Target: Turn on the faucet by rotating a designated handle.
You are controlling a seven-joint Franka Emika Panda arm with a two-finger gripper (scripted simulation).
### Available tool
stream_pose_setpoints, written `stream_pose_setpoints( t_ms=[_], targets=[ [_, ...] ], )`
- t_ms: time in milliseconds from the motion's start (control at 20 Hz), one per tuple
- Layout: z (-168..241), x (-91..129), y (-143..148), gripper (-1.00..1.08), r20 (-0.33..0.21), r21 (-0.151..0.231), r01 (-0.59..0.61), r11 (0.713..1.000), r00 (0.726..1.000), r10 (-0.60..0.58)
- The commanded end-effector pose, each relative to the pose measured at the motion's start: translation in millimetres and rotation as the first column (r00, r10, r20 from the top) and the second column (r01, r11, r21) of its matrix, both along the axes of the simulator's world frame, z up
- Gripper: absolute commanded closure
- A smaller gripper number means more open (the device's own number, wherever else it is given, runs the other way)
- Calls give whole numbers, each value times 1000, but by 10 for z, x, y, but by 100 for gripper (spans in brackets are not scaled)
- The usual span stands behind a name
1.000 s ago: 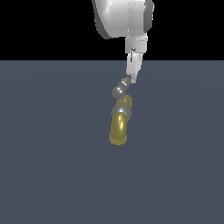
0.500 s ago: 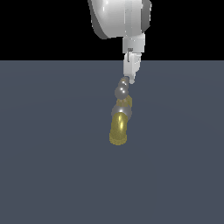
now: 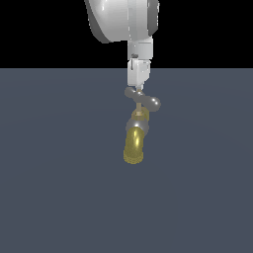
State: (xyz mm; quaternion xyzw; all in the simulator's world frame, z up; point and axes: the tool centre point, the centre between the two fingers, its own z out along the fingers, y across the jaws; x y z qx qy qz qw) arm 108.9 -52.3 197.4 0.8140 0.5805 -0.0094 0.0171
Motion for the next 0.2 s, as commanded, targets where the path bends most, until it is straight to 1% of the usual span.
stream_pose_setpoints(
  t_ms=[0,100,150],
  targets=[
    [7,-44,749,108,-5,35,-83,996,997,83],
    [10,-79,892,108,-5,38,-90,995,996,90],
    [10,-79,892,108,-5,38,-90,995,996,90]
  ],
)
